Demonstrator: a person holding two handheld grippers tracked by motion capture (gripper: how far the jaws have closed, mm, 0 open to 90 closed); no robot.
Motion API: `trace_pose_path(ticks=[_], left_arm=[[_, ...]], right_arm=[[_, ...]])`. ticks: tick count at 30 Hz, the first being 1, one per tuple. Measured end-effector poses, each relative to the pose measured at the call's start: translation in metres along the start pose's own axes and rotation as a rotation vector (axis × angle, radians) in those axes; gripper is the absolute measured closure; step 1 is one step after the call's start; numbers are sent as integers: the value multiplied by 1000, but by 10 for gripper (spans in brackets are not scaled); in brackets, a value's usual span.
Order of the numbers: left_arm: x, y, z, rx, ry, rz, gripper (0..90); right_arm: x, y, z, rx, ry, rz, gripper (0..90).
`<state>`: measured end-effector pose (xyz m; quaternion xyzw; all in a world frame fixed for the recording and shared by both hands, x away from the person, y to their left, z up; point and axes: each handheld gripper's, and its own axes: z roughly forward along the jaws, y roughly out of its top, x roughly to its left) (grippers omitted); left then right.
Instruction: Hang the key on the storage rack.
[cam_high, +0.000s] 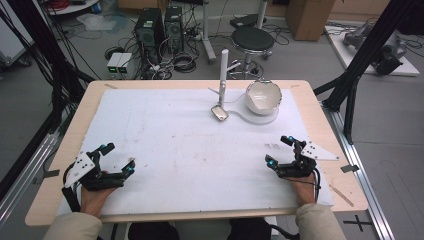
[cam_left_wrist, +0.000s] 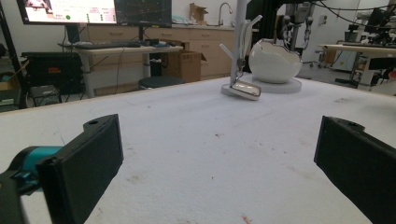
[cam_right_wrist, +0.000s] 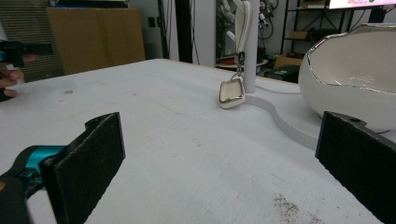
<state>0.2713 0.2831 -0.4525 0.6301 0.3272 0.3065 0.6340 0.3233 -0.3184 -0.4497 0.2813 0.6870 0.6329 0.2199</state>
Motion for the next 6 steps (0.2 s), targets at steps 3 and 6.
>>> trace_pose_path(ticks=[3, 6], left_arm=[[0, 0, 0, 0, 2, -1, 17], [-1, 0, 0, -1, 4, 6, 17]], right_arm=[[0, 0, 0, -1, -3, -16, 4], [3, -1, -1, -11, -21, -24, 5]])
